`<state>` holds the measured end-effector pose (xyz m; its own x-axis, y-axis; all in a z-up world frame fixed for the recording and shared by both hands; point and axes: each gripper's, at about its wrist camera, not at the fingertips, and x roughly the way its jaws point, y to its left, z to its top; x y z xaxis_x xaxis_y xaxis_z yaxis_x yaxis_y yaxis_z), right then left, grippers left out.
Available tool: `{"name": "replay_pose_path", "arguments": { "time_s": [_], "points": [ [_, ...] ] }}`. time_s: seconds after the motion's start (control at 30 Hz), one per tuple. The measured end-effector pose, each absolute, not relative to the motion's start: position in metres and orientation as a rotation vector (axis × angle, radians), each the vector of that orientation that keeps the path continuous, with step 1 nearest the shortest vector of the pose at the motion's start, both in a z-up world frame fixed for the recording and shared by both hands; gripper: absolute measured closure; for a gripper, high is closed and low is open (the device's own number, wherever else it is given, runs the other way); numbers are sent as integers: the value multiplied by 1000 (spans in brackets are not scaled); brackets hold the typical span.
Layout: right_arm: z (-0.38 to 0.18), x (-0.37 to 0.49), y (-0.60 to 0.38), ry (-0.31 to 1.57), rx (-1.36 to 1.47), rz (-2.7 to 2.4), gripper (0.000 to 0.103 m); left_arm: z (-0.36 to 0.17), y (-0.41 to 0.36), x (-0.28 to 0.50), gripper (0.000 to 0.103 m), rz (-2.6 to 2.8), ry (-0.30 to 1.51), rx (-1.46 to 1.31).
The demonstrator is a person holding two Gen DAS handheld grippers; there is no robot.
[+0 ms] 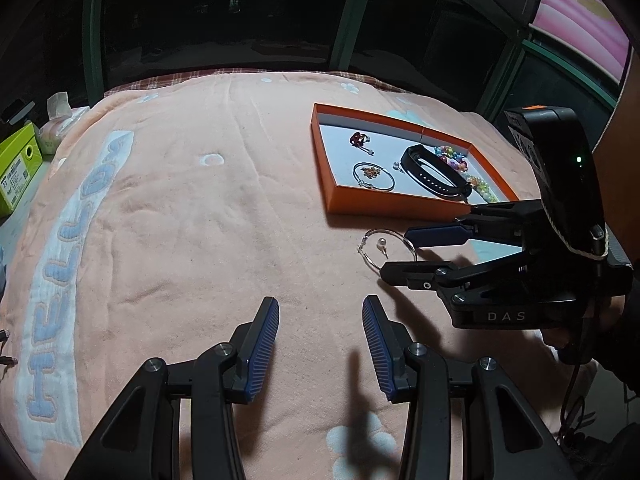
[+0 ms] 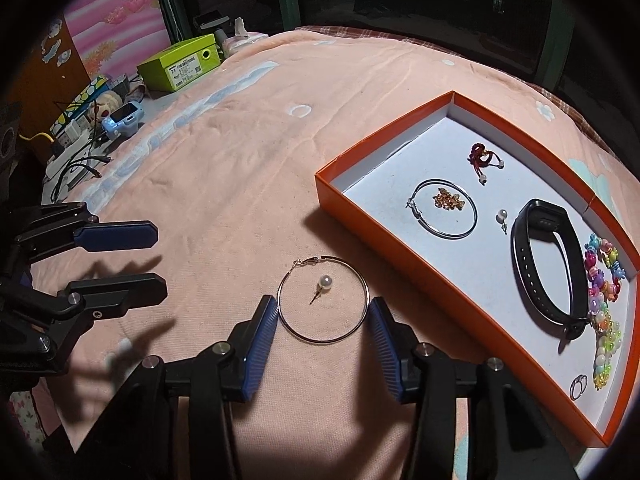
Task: Organize jewelry
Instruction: 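Withdraw the right tool and move it to the large silver hoop earring, then grasp the silver hoop earring with the right tool while the left tool grasps the pearl stud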
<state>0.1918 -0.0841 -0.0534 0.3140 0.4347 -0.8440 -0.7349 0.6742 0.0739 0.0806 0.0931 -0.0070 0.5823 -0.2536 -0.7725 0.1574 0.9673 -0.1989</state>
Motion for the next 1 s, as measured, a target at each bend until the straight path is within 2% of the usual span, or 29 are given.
{"name": "replay_pose_path", "arguments": {
  "time_s": [0.57, 1.0],
  "points": [
    [-26, 191, -146, 951, -194, 703, 51, -16, 30, 136, 58, -349, 913, 16],
    [-25, 199, -169, 971, -116, 705, 51, -23, 14, 154, 64, -648, 911, 455]
  ]
}}
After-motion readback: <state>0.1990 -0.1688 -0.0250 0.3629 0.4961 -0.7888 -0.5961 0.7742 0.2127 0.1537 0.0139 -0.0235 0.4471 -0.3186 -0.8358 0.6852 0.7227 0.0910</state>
